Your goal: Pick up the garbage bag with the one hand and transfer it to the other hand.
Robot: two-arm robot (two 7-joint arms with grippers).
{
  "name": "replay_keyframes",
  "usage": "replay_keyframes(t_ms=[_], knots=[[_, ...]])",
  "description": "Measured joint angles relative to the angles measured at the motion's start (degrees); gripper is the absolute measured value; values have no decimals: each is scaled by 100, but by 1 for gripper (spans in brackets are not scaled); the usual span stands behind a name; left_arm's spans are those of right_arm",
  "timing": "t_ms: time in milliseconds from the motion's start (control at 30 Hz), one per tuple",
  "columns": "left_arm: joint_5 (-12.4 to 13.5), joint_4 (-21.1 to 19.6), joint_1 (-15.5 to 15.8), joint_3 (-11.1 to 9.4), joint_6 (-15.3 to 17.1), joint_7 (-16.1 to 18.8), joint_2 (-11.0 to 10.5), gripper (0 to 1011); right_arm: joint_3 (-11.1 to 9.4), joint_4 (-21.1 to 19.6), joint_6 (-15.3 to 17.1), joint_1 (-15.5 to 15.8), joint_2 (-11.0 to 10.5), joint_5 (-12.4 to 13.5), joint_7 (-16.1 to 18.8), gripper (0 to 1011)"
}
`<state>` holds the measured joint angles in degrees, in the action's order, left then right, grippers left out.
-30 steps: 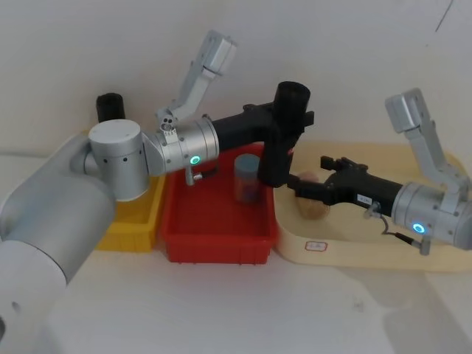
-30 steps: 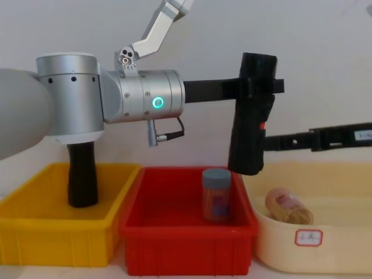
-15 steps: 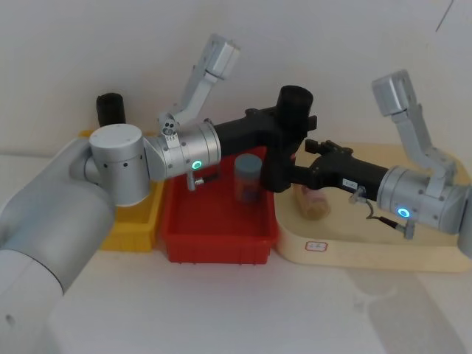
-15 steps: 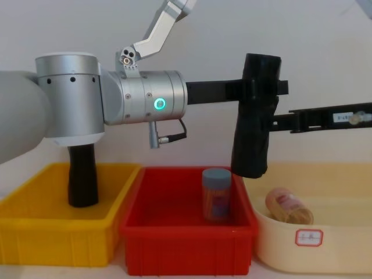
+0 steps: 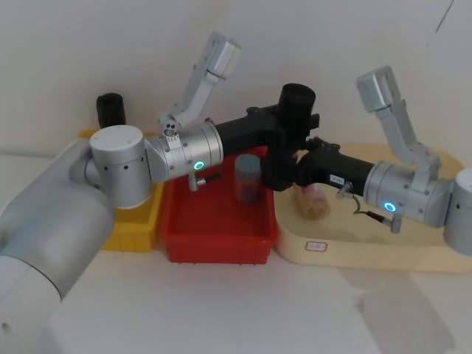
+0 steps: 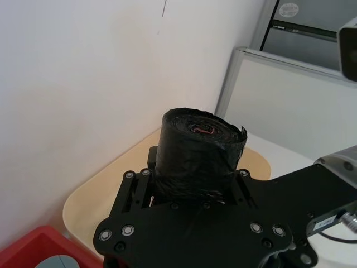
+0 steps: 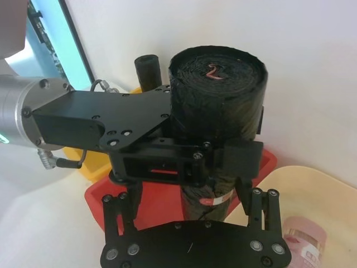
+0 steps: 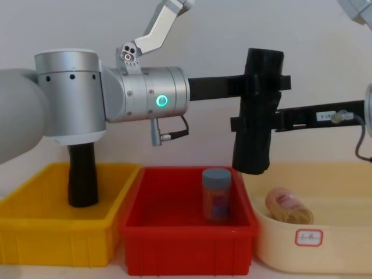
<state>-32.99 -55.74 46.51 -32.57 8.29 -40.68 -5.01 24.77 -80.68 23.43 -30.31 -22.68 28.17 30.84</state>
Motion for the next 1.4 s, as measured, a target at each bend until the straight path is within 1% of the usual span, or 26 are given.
replay_keyframes(t_ms=[333,733,833,933,967,1033,1067,1100,1200,1267,1300,1333,1400], knots=[[-36,-203,-57,-16,2,114,-38,496,118,247,-100,-165,123,-20,-26,1004],[-74,-382,-110,-24,3,251,-92,496,201,478,-180,-291,232,-27,-96,1000],[-80,-406,-118,-26,2,271,-98,496,215,522,-195,-311,254,-30,-109,948],[-85,-426,-124,-27,1,290,-107,496,223,543,-205,-324,263,-31,-116,868],[-87,-434,-126,-27,0,296,-109,496,225,550,-208,-326,266,-32,-119,868],[-89,-441,-129,-27,0,303,-112,496,229,566,-212,-335,271,-33,-127,799],[-89,-445,-129,-27,0,305,-113,496,230,572,-213,-338,272,-33,-128,787],[-90,-450,-131,-27,0,310,-115,496,233,580,-216,-342,277,-33,-131,725],[-92,-456,-134,-27,-2,316,-117,496,237,592,-220,-347,282,-34,-135,667],[-94,-464,-135,-27,-2,322,-119,496,242,603,-225,-355,287,-33,-139,569],[-95,-468,-137,-27,-3,326,-120,496,242,603,-225,-355,287,-33,-139,569],[-95,-469,-137,-27,-4,328,-120,496,244,607,-227,-358,290,-33,-141,514],[-95,-473,-138,-27,-4,333,-122,496,246,614,-230,-361,294,-33,-141,487]])
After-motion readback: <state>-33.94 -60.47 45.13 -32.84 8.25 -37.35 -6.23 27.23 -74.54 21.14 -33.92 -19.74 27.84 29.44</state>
